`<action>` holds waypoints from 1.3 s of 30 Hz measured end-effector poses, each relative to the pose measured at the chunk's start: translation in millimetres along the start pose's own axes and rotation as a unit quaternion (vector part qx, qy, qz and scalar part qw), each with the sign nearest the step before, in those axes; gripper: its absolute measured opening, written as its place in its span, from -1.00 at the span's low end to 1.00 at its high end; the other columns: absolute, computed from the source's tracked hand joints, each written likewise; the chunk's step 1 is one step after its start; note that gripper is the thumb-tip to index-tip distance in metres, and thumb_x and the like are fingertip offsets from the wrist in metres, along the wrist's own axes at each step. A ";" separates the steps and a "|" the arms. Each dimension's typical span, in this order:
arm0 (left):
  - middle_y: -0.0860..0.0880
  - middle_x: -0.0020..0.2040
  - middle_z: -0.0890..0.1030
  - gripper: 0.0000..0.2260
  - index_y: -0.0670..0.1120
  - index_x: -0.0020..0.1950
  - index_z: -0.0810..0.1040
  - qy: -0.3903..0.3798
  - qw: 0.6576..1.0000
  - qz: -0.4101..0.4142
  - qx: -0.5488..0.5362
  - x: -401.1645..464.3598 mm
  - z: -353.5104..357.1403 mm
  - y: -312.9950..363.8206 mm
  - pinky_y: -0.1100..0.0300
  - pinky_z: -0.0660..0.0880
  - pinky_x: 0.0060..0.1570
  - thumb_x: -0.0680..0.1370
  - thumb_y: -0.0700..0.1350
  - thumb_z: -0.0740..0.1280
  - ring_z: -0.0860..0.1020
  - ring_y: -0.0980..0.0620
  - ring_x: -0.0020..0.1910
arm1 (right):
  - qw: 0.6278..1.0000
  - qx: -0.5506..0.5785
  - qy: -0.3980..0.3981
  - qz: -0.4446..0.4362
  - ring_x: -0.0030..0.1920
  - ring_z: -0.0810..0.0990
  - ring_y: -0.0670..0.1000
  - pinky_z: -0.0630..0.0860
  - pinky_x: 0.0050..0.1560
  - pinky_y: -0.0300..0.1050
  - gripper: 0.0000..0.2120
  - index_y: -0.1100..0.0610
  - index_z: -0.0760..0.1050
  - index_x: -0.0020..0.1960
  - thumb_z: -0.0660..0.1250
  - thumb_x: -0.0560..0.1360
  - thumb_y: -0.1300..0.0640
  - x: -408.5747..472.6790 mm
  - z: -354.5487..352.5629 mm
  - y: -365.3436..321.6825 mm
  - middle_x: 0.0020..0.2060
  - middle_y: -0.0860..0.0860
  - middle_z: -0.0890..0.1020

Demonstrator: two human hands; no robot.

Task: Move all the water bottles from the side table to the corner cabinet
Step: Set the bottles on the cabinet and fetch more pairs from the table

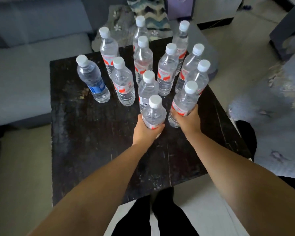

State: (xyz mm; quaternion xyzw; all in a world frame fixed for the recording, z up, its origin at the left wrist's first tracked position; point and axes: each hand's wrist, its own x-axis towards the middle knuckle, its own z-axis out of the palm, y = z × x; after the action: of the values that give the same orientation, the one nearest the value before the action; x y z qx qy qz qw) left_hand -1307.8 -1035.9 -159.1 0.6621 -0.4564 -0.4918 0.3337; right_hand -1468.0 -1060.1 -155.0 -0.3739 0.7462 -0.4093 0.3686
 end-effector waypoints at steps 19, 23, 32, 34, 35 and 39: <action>-0.02 0.15 0.63 -0.44 -0.02 0.30 0.45 -0.277 0.947 0.079 0.143 -24.1 90.4 75.5 -0.07 0.50 0.26 0.36 0.07 0.53 0.60 -0.04 0.13 | 0.995 0.015 0.061 0.076 0.11 0.62 0.07 0.53 0.21 0.02 -0.41 0.12 0.42 0.29 0.52 0.37 -0.07 -61.0 -178.3 37.7 0.12 0.05 0.62; -0.03 0.10 0.65 -0.53 -0.04 0.24 0.50 -0.395 0.888 0.130 0.197 -50.7 118.6 86.2 -0.05 0.52 0.23 0.40 0.05 0.50 0.62 -0.02 0.09 | 0.979 0.049 0.162 0.112 0.00 0.64 -0.02 0.58 0.04 -0.10 -0.51 0.04 0.48 0.19 0.53 0.35 -0.08 -123.8 -209.7 59.3 0.06 0.00 0.65; -0.06 0.03 0.68 -0.66 -0.05 0.16 0.58 -0.585 0.749 0.181 0.251 -169.3 170.1 70.6 -0.02 0.56 0.14 0.41 -0.05 0.52 0.64 -0.05 0.05 | 0.899 0.124 0.363 0.210 0.06 0.65 0.04 0.54 0.21 0.05 -0.47 0.05 0.48 0.21 0.55 0.33 -0.09 -300.7 -233.2 112.9 0.04 0.01 0.68; -0.05 0.05 0.68 -0.63 -0.05 0.18 0.58 -0.622 0.707 0.197 0.272 -209.3 178.2 59.9 0.01 0.56 0.12 0.41 -0.05 0.53 0.63 -0.03 0.04 | 0.874 0.134 0.413 0.219 0.05 0.66 0.05 0.54 0.19 0.02 -0.58 0.03 0.53 0.13 0.55 0.35 -0.04 -349.3 -234.3 124.2 -0.02 0.00 0.69; -0.04 0.02 0.68 -0.65 -0.03 0.15 0.60 -0.634 0.691 0.206 0.279 -223.3 180.4 55.2 0.05 0.56 0.09 0.40 -0.05 0.53 0.64 0.00 0.01 | 0.866 0.133 0.427 0.226 0.05 0.66 0.05 0.55 0.16 -0.02 -0.62 0.01 0.54 0.10 0.55 0.35 -0.04 -366.5 -233.9 128.9 -0.04 -0.01 0.70; 0.02 -0.07 0.70 -0.69 0.00 0.06 0.62 -0.688 0.610 0.228 0.318 -298.6 183.5 29.7 0.22 0.50 -0.09 0.35 -0.03 0.55 0.65 0.05 -0.06 | 0.819 0.158 0.481 0.271 0.07 0.65 0.05 0.53 0.20 0.02 -0.46 0.02 0.50 0.22 0.50 0.34 -0.20 -454.7 -222.7 149.9 0.02 -0.01 0.68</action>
State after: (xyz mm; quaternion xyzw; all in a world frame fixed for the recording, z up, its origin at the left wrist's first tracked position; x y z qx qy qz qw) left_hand -1521.1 -766.8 -83.0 0.0676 -0.8160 -0.5345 -0.2092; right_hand -1493.0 -536.8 -89.4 0.1512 0.8249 -0.5329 0.1131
